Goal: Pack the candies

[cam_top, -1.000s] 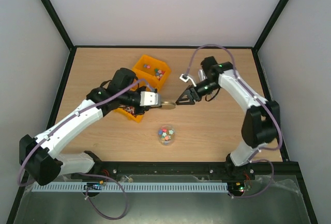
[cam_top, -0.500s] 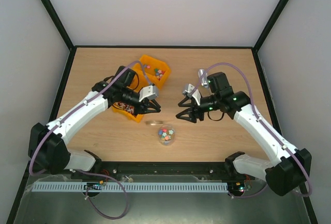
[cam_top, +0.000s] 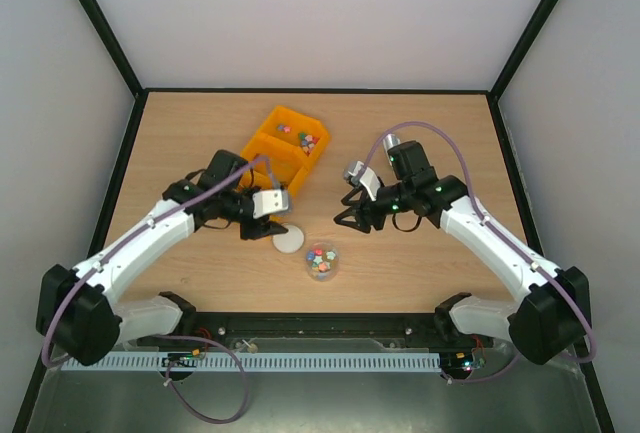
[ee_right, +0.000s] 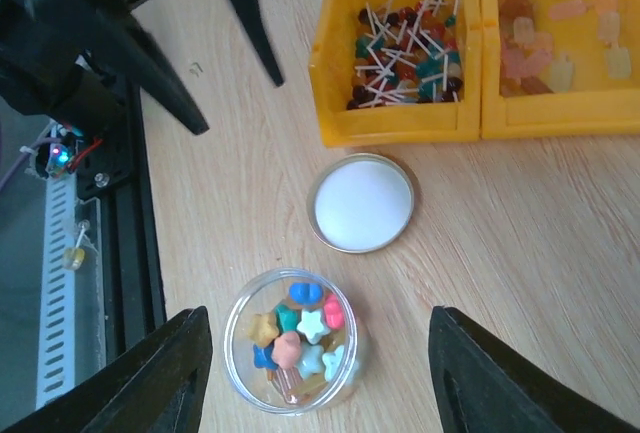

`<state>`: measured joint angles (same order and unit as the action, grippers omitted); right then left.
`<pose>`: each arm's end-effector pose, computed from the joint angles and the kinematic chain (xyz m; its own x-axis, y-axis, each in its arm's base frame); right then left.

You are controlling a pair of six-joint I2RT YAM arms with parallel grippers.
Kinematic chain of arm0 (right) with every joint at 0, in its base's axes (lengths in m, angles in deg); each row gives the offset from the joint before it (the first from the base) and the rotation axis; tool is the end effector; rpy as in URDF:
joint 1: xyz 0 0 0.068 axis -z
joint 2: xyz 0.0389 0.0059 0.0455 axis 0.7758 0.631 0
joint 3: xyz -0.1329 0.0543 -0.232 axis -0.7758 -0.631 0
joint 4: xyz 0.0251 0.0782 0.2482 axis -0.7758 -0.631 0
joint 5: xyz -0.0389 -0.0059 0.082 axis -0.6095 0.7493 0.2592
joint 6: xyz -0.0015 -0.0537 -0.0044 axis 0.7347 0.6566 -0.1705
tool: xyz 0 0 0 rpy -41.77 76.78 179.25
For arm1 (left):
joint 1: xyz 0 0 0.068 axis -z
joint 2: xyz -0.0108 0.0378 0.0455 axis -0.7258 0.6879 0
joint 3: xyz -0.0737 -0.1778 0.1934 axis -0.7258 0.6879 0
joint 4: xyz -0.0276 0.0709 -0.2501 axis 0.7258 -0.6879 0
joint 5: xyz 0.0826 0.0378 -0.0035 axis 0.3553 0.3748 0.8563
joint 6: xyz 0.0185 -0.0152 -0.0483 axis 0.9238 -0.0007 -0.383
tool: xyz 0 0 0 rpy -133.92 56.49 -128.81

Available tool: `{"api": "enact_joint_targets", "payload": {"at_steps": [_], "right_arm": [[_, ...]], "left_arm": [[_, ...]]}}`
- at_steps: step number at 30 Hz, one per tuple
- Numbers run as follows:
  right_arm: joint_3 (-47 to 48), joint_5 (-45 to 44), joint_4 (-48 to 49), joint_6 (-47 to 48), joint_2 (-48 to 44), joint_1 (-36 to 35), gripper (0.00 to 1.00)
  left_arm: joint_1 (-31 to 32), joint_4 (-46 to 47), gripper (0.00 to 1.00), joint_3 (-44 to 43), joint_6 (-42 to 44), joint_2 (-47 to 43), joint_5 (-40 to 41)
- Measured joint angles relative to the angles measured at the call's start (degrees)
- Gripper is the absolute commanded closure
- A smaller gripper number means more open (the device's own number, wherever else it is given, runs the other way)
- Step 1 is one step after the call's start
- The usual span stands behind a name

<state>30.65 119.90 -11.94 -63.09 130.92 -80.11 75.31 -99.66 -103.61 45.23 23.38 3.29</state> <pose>0.2158 0.1470 0.2993 -0.2061 -0.4232 -0.8823 -0.9541 0.2872 0.0851 0.2069 -0.1393 0.2734 -0.0221 0.6040 -0.7967 0.9910 0.1184 0.0622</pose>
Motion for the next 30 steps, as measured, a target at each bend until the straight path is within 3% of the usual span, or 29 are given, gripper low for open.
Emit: {"api": "enact_joint_targets", "payload": {"at_steps": [8,17,30], "right_arm": [[-2.6,-3.0,1.0,-1.8,-0.4,0.1,0.4],[-3.5,-3.4,1.7,-3.1,-1.6,0.8,0.4],[-3.5,-4.0,2.4,-3.0,-1.6,3.3,0.4]], "left_arm": [[4.6,0.0,0.53,11.2,11.6,1.1,12.1],[7.1,7.8,0.55,12.9,16.4,7.5,18.5],[9.3,13.0,0.8,15.1,22.3,14.2,23.1]]}}
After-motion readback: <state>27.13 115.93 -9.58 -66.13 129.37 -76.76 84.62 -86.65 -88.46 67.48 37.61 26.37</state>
